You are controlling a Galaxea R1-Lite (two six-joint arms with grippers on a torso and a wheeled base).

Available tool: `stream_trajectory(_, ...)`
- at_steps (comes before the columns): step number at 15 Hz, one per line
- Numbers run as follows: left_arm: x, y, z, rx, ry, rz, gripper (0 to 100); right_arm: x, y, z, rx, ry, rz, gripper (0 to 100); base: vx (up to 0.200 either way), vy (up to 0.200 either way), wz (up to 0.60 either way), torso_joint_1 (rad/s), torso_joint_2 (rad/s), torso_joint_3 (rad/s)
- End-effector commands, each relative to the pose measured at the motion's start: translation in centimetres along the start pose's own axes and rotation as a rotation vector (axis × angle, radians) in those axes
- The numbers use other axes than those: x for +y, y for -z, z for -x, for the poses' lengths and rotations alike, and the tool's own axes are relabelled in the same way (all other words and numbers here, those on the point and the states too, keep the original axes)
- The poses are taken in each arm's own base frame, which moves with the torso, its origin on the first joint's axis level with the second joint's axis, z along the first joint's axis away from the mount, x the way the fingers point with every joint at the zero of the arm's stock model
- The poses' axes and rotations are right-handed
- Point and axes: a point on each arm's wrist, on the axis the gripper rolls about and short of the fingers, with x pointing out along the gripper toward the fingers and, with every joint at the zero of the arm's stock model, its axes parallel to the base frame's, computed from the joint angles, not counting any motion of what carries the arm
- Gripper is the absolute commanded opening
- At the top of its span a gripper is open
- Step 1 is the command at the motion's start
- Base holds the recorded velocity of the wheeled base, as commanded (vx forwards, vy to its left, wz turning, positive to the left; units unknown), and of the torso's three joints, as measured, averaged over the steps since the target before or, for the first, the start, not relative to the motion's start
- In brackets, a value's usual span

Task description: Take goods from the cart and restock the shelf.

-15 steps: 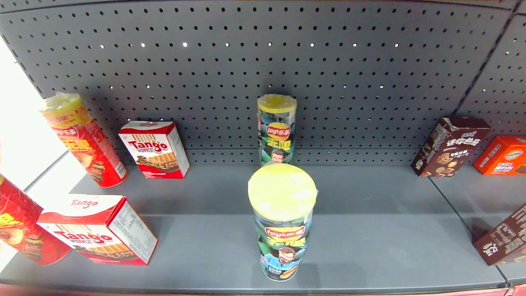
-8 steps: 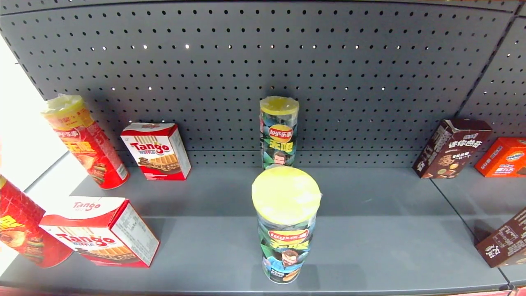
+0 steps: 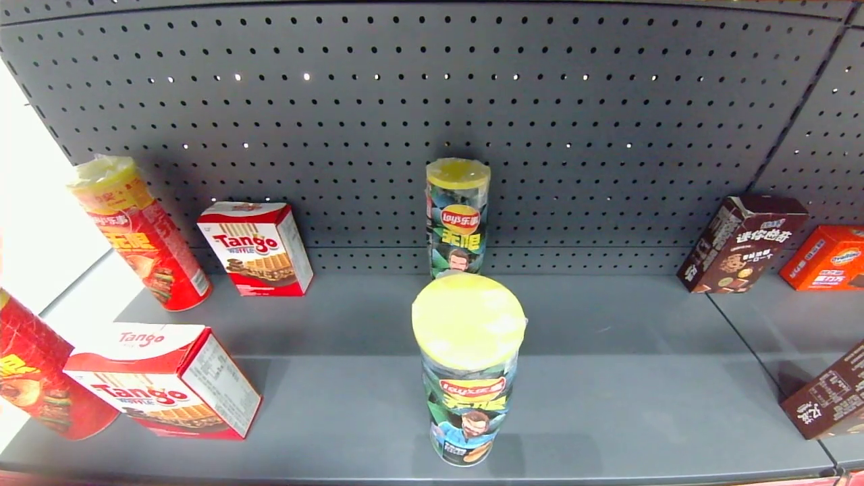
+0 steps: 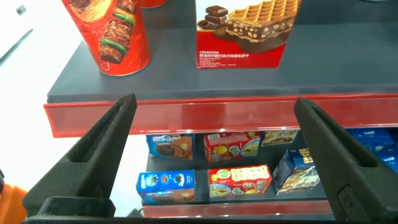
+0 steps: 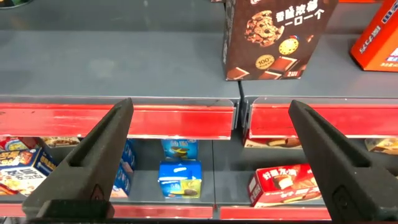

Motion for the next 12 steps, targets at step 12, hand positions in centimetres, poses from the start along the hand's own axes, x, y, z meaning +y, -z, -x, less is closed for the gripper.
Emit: stream_trajectory(12,0.0,0.0,0.0,0.0,0.001,-0.002,100,0.0,-0.01,-0.01,0.001,0.0,0.0,100,-0.017,0.0,0.0,0.001,0.0,0.001)
